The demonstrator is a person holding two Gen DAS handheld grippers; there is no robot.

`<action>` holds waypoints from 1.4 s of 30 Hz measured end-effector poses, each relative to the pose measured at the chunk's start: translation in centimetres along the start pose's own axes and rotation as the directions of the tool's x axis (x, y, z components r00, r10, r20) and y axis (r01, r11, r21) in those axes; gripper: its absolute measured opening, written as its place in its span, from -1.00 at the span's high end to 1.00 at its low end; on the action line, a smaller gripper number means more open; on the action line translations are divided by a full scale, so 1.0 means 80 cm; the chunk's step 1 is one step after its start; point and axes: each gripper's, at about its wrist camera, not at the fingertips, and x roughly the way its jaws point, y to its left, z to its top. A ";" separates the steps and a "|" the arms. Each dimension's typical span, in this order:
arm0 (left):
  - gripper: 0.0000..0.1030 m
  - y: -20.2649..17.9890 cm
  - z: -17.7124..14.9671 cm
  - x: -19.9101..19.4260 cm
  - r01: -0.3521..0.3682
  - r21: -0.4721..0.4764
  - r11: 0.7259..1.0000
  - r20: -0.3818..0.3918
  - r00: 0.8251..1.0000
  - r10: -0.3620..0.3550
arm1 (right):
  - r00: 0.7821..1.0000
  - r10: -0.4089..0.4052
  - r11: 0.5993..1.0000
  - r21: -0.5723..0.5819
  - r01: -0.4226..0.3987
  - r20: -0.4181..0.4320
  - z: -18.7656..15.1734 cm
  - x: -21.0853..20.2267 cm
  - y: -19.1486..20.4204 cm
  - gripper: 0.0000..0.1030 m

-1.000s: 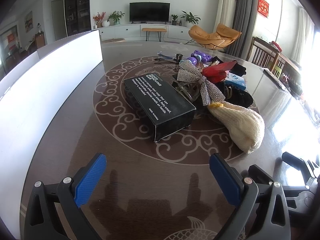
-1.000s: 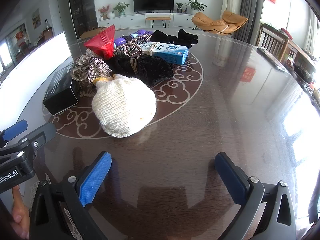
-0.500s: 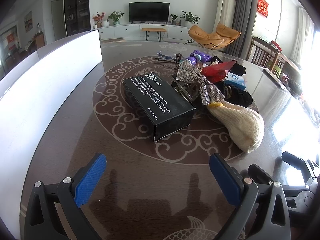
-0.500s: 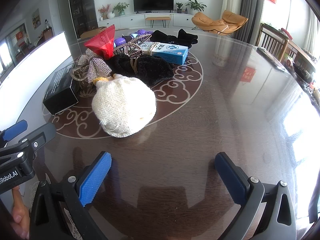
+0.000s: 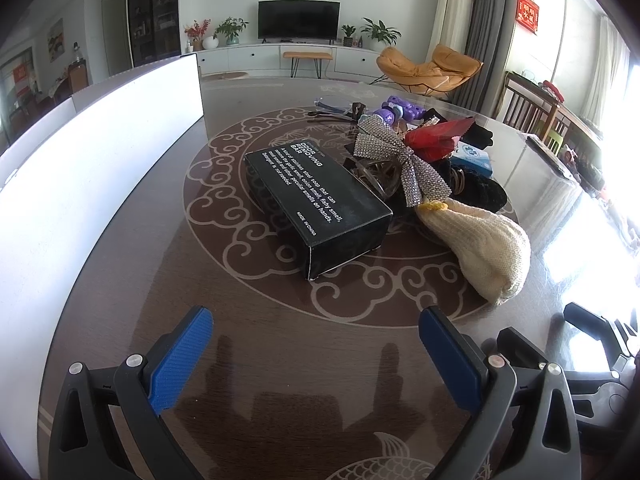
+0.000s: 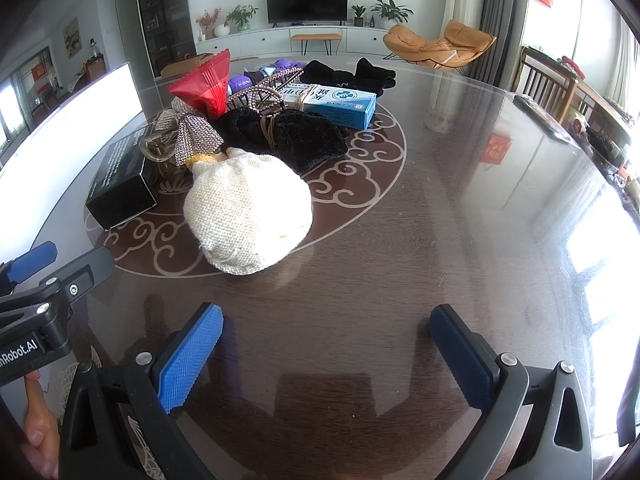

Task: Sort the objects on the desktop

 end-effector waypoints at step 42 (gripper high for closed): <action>-1.00 0.002 0.006 0.019 0.005 -0.010 1.000 -0.087 0.996 -0.005 | 0.997 0.068 0.993 -0.097 -0.070 -0.024 0.045 0.036 -0.004 -1.00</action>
